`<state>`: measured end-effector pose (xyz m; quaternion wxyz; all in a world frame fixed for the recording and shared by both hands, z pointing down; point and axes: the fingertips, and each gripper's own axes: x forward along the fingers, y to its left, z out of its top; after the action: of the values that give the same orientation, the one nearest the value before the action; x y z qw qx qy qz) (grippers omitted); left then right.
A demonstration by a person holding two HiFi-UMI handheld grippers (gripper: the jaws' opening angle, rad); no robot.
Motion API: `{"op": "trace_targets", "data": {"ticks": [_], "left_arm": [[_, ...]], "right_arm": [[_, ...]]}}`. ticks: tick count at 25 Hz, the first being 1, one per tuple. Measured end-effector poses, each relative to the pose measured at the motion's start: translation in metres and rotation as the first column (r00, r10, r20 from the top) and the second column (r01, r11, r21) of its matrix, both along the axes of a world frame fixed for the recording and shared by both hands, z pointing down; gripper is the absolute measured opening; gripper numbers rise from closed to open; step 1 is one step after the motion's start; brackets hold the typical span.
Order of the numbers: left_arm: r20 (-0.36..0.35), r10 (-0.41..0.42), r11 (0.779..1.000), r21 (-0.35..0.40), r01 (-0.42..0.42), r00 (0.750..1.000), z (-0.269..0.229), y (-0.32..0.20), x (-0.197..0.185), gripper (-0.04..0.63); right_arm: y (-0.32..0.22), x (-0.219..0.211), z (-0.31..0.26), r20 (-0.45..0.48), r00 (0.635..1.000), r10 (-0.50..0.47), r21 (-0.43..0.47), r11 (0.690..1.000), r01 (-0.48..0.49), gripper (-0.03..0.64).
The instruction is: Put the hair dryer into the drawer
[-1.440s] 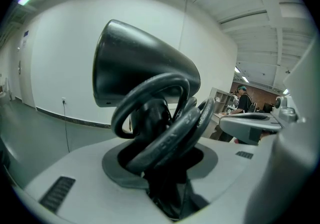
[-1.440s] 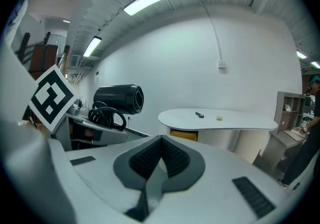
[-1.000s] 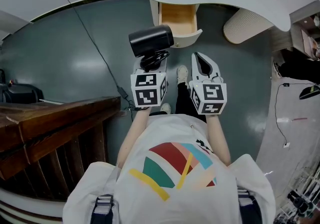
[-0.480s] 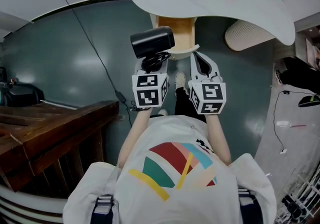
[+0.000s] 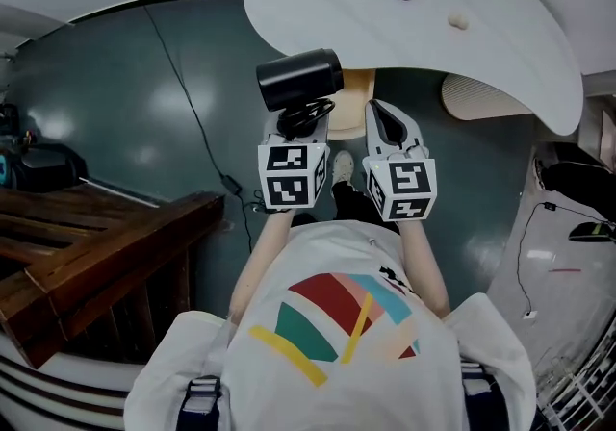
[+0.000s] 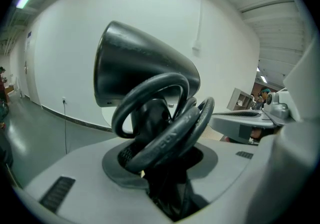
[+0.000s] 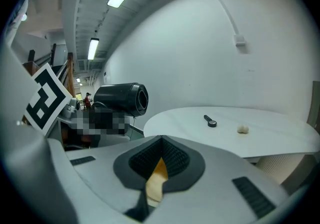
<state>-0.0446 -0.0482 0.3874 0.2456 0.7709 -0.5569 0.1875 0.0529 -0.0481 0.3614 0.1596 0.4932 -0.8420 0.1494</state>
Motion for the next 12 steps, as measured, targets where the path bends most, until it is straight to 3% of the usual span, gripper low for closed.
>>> {"op": "trace_targets", "data": {"ticks": [5, 12], "left_arm": [[-0.006, -0.045, 0.999, -0.006, 0.045, 0.999, 0.01, -0.035, 0.011, 0.166], [-0.003, -0.067, 0.997, -0.039, 0.067, 0.998, 0.016, -0.051, 0.01, 0.167]], "right_arm": [[-0.041, 0.011, 0.009, -0.001, 0.999, -0.04, -0.006, 0.999, 0.04, 0.009], [-0.059, 0.012, 0.014, -0.005, 0.999, -0.044, -0.026, 0.999, 0.044, 0.009]]}}
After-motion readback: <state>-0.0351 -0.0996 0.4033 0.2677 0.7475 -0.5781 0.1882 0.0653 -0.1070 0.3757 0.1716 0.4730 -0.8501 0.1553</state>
